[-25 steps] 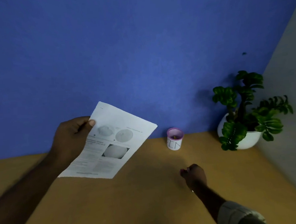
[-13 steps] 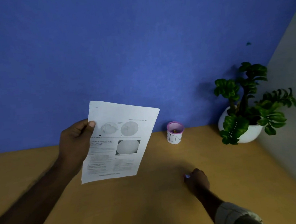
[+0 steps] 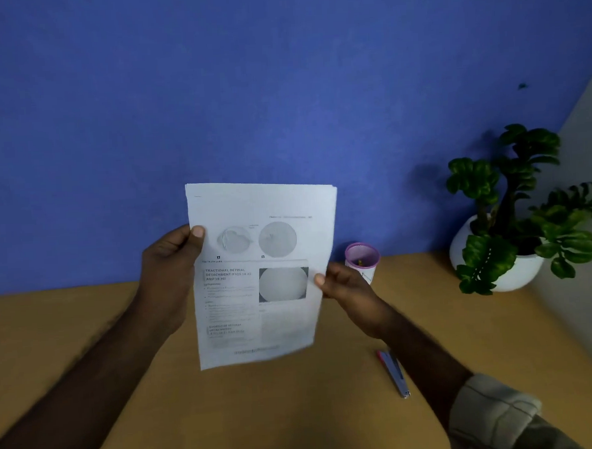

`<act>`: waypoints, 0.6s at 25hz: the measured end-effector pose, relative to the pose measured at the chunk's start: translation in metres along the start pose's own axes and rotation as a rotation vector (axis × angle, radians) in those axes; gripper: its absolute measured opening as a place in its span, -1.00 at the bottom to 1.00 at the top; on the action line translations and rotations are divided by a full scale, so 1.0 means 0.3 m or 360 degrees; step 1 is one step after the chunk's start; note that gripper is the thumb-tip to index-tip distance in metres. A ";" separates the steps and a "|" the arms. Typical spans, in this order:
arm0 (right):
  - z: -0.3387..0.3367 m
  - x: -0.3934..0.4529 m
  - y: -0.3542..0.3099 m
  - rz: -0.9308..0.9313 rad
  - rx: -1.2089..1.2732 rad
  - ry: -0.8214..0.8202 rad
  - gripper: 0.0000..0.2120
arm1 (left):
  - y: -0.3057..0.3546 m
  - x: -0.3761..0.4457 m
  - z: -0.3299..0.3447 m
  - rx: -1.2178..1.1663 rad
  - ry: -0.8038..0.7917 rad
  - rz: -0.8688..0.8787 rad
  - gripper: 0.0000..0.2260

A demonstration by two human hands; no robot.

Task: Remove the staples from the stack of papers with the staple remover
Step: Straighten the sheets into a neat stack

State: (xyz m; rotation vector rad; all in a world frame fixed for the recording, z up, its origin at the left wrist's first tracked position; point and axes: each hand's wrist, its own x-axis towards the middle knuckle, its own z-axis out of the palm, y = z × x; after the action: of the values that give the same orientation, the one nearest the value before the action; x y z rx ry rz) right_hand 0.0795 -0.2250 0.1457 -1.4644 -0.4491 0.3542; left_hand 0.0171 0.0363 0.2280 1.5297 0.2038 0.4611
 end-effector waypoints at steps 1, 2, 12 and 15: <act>0.008 0.001 -0.003 0.0007 0.0007 -0.0012 -0.70 | -0.002 0.009 -0.002 -0.0030 0.0006 -0.0026 -0.84; 0.016 0.002 -0.004 0.0025 0.0003 -0.0003 -0.69 | -0.006 0.018 -0.005 -0.0063 0.0013 -0.0052 -0.84; 0.007 0.072 0.150 0.0499 -0.0134 0.0575 -0.79 | -0.338 0.001 -0.033 0.0213 -0.0415 -0.0979 -0.85; -0.008 0.085 0.257 0.0816 -0.0216 0.0682 -0.77 | -0.500 -0.032 -0.031 0.0373 -0.0379 -0.1293 -0.88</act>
State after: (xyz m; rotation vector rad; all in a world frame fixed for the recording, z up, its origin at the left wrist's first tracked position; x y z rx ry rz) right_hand 0.1059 -0.2084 0.0708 -1.7273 0.2596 0.4039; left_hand 0.0288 0.0444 0.0781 1.5650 0.6735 -0.3986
